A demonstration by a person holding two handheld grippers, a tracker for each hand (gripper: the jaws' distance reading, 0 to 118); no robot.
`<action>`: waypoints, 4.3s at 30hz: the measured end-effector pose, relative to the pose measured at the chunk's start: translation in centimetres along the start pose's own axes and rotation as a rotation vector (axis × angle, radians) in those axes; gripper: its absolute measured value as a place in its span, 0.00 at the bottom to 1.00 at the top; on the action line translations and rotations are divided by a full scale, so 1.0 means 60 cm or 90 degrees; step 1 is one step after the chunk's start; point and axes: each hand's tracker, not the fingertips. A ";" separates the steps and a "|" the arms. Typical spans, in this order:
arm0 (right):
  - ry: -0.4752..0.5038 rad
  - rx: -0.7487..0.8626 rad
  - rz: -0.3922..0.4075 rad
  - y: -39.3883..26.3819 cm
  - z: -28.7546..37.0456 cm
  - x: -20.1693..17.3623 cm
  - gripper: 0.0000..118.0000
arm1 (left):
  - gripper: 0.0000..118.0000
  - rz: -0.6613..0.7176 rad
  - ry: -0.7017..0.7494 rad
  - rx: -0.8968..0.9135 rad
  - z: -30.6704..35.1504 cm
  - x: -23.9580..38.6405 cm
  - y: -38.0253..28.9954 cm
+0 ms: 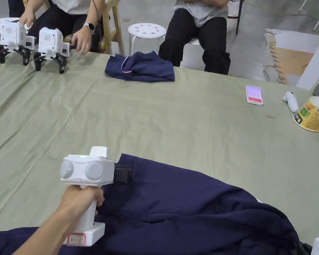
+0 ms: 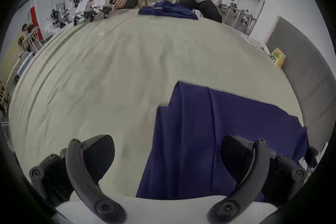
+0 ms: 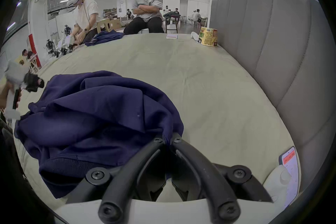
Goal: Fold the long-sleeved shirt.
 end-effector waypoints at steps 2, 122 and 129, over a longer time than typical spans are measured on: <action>-0.005 0.001 -0.001 -0.003 0.001 -0.002 0.02 | 0.87 0.005 -0.016 -0.024 -0.044 0.009 0.024; 0.015 0.210 0.005 0.040 0.299 -0.078 0.00 | 0.02 -0.005 0.031 0.270 0.404 -0.003 -0.192; 0.092 0.210 -0.003 0.050 0.267 -0.134 0.00 | 0.85 0.108 -0.031 0.165 0.341 -0.075 -0.155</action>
